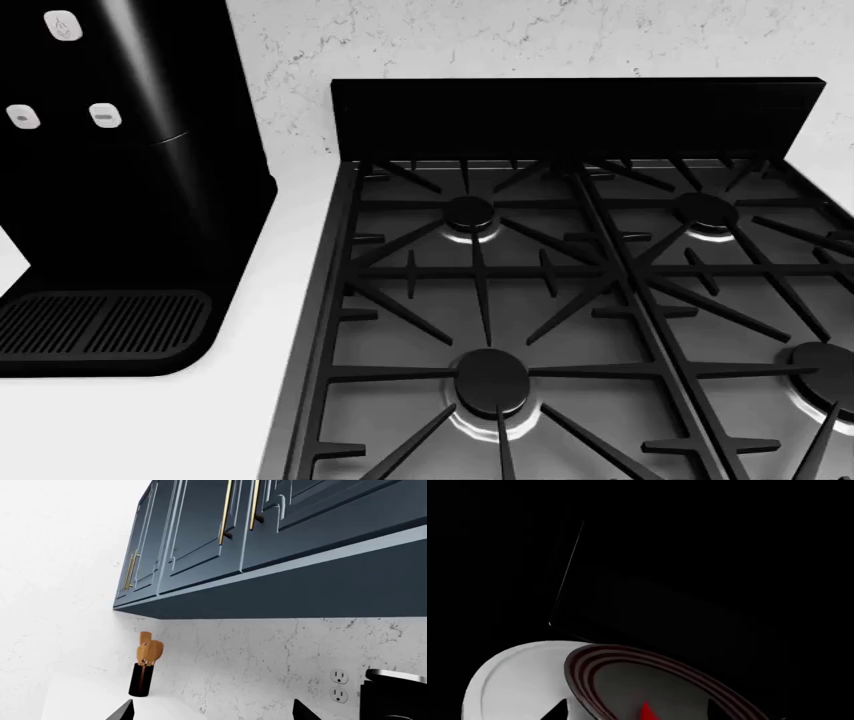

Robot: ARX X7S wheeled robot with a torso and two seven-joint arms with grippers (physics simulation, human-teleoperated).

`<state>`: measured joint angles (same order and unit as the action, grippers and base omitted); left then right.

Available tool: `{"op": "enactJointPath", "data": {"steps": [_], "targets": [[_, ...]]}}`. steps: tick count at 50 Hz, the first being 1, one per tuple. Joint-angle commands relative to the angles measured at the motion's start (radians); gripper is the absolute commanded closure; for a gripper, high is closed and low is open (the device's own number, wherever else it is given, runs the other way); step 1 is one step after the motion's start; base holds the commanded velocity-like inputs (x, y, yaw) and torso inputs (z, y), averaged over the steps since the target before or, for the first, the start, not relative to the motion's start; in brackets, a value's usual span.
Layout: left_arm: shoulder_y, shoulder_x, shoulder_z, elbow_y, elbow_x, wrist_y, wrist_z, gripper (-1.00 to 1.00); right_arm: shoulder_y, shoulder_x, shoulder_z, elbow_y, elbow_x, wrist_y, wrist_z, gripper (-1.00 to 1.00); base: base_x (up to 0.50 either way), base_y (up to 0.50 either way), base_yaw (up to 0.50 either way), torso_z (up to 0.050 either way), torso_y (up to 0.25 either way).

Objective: Pick the chili pepper from the counter and place it in the microwave.

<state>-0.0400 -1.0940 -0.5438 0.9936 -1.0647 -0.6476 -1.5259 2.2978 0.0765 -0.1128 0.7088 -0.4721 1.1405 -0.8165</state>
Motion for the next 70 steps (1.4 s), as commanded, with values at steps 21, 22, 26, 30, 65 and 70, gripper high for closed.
{"op": "enactJointPath", "data": {"steps": [21,22,26,30,65,70], "targets": [[-0.063,0.019,0.031,0.011,-0.003,-0.043,0.007,-1.00,-0.186,0.059,-0.179,-0.767,-0.212,0.429,-0.420,-1.00,0.00,0.00,0.00,0.000,0.000],[-0.065,0.019,0.034,0.010,-0.003,-0.044,0.007,-1.00,-0.199,0.047,-0.175,-0.782,-0.295,0.429,-0.489,-1.00,0.00,0.00,0.00,0.000,0.000],[-0.079,0.018,0.045,0.011,-0.006,-0.049,0.003,-1.00,-0.247,0.011,-0.169,-0.844,-0.593,0.429,-0.752,-1.00,0.00,0.00,0.00,0.000,0.000],[-0.080,0.022,0.045,0.014,-0.006,-0.054,0.006,-1.00,-0.282,0.024,-0.155,-0.905,-0.591,0.430,-0.754,-1.00,0.00,0.00,0.00,0.000,0.000],[0.030,0.006,0.035,0.050,0.020,0.016,-0.033,-1.00,-1.082,0.226,0.040,-1.746,-0.650,0.430,-0.754,-1.00,0.00,0.00,0.00,0.000,0.000],[0.030,0.003,0.050,0.051,0.025,0.023,-0.038,-1.00,-1.110,0.254,0.072,-1.756,-0.643,0.430,-0.754,-1.00,0.00,0.00,0.00,0.000,0.000]]}}
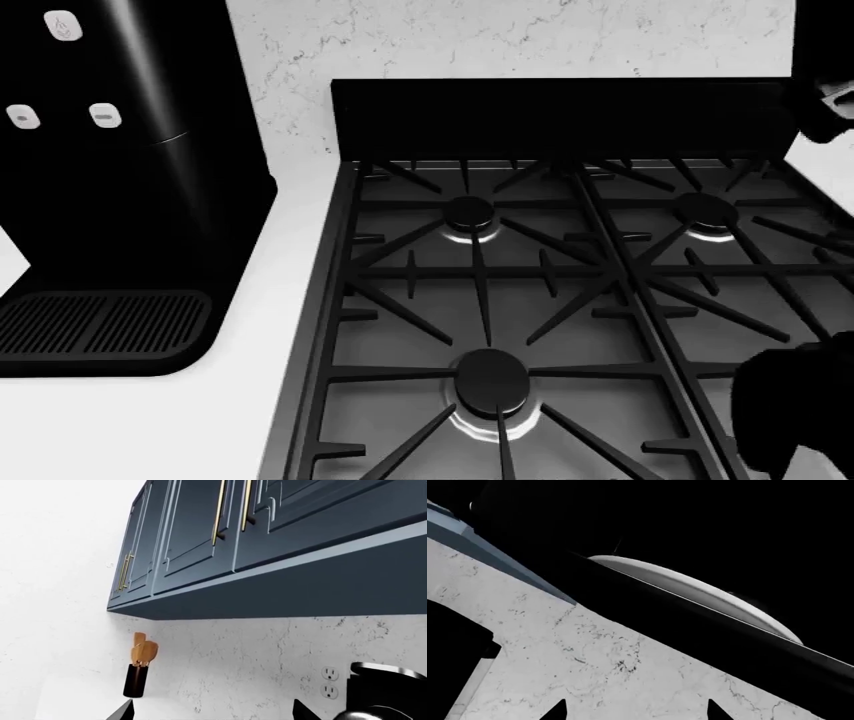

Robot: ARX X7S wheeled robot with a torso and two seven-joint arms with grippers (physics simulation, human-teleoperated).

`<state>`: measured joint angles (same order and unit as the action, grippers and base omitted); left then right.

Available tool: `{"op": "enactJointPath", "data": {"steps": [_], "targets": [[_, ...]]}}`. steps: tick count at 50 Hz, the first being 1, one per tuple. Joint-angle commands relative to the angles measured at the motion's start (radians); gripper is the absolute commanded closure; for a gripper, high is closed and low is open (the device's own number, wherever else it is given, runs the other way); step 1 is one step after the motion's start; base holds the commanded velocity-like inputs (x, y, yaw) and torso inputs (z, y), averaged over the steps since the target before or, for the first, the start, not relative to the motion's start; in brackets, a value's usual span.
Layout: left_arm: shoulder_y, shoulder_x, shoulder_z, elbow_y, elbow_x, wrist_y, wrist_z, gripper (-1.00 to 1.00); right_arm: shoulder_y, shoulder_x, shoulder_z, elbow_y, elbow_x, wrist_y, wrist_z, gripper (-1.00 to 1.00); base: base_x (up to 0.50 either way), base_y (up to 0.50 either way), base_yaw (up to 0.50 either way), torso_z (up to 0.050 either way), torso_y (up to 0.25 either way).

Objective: Pick the chili pepper from the counter and place it in the microwave.

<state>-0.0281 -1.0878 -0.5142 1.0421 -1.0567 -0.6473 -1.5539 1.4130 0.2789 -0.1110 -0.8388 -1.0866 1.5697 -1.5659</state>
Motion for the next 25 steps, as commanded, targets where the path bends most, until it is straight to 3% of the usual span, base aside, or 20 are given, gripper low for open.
{"op": "enactJointPath", "data": {"steps": [1,25], "targets": [[0.013,-0.003,0.026,0.002,0.017,0.022,-0.010,-1.00,-0.227,0.056,0.077,-0.208,-0.025,0.001,-0.005,-1.00,0.00,0.00,0.00,0.000,0.000],[0.004,-0.004,0.033,0.002,0.017,0.019,-0.010,-1.00,-0.252,0.058,0.074,-0.208,-0.123,0.001,-0.005,-1.00,0.00,0.00,0.00,0.000,0.000]]}}
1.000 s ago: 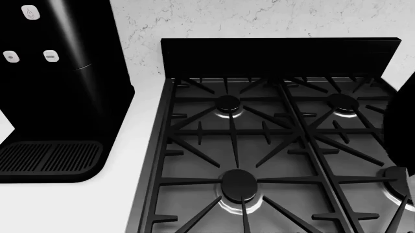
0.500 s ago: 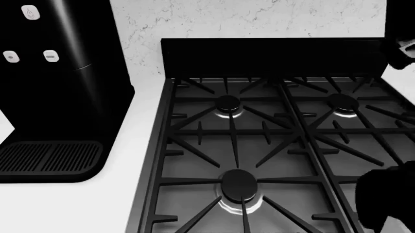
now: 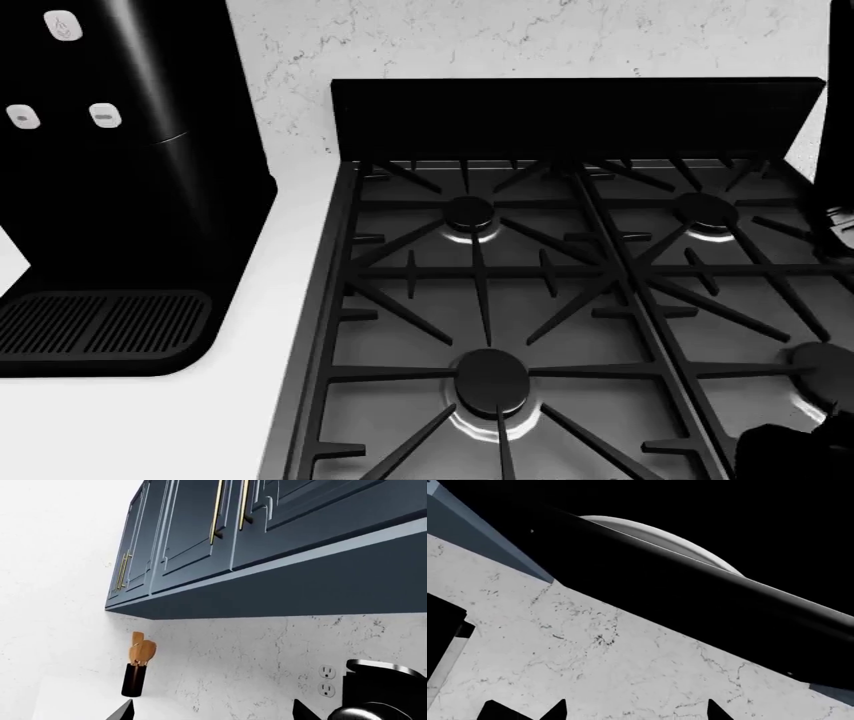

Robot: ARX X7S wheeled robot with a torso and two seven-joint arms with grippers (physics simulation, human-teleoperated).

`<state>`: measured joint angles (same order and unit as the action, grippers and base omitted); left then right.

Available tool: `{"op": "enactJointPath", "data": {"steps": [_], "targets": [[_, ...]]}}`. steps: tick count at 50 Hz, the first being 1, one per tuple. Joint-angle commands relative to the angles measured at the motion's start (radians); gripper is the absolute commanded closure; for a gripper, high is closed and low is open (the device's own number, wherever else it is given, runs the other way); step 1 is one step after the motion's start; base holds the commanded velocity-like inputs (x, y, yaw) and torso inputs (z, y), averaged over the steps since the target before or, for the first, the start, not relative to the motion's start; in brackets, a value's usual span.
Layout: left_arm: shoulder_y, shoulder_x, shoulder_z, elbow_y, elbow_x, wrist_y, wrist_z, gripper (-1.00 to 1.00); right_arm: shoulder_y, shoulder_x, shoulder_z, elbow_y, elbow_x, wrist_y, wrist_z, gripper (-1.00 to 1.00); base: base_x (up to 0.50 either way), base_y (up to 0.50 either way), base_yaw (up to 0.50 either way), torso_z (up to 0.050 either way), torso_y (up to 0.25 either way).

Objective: Pick the chili pepper from the counter and place it in the microwave.

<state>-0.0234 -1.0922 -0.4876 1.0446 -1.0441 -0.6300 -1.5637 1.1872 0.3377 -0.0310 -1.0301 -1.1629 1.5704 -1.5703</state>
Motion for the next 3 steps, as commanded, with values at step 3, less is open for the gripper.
{"op": "enactJointPath", "data": {"steps": [3], "targets": [[-0.002,0.002,0.007,0.000,0.005,0.001,0.000,-1.00,-0.026,-0.009,-0.010,-0.017,-0.064,0.000,0.000,-1.00,0.00,0.00,0.00,0.000,0.000]]}}
